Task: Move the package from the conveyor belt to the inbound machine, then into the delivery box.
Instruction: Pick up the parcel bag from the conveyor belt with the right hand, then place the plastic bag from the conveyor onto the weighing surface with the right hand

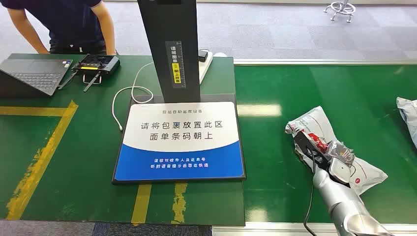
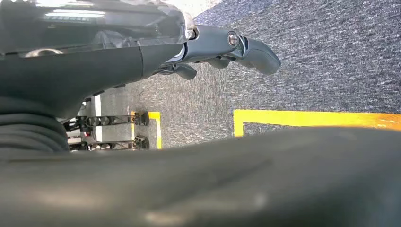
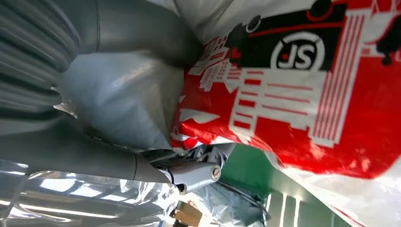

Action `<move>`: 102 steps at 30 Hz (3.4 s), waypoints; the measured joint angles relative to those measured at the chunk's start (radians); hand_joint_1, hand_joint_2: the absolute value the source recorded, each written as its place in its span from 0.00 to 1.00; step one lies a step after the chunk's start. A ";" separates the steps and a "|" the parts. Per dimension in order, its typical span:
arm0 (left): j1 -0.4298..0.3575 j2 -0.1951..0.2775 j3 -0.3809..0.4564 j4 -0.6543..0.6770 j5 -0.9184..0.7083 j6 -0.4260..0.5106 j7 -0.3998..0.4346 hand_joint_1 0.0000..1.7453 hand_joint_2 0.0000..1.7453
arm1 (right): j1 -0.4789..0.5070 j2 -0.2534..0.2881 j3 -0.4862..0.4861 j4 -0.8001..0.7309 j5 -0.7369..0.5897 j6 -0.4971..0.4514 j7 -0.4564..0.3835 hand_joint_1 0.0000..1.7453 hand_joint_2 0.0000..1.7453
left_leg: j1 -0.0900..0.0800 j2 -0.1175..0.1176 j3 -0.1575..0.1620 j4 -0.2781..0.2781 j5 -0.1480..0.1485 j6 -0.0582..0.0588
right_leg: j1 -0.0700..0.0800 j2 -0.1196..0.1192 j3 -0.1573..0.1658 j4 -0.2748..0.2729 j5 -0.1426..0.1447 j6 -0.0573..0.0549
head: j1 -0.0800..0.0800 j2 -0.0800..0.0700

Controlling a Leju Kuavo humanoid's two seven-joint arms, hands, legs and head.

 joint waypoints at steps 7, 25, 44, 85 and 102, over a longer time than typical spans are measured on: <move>0.000 0.000 0.000 0.000 -0.001 0.000 0.000 0.00 0.00 | 0.008 0.007 -0.015 -0.008 0.017 -0.077 -0.045 1.00 1.00 | 0.000 0.000 0.000 0.000 0.000 0.000 | 0.000 0.000 0.000 0.000 0.000 0.000 | 0.000 0.000; 0.000 0.000 0.006 0.000 -0.001 -0.001 -0.002 0.00 0.00 | 0.049 0.094 -0.043 -0.245 0.081 -0.218 -0.196 1.00 1.00 | 0.000 0.000 -0.001 0.000 0.000 0.000 | 0.000 0.000 -0.001 0.000 0.000 0.000 | 0.000 0.000; 0.000 0.000 0.030 0.000 0.009 -0.010 -0.016 0.00 0.00 | 0.342 0.217 0.118 -1.036 -0.098 -0.067 -0.440 1.00 1.00 | 0.001 0.000 -0.001 -0.001 0.000 0.000 | 0.000 0.000 -0.001 0.000 0.000 0.000 | 0.000 0.000; -0.007 -0.002 0.066 0.000 -0.003 -0.014 -0.019 0.00 0.00 | 0.158 0.294 0.642 -0.916 -0.321 0.127 -0.587 1.00 1.00 | 0.001 0.000 0.000 -0.001 0.001 0.000 | 0.001 0.000 -0.001 0.001 0.000 -0.001 | 0.000 0.000; -0.009 -0.002 0.064 0.000 -0.025 -0.018 -0.024 0.00 0.00 | -0.048 0.411 0.691 -0.546 -0.325 -0.002 -0.579 1.00 1.00 | 0.001 0.000 -0.001 -0.001 0.001 0.000 | 0.001 0.000 -0.001 0.001 0.000 -0.001 | 0.000 0.000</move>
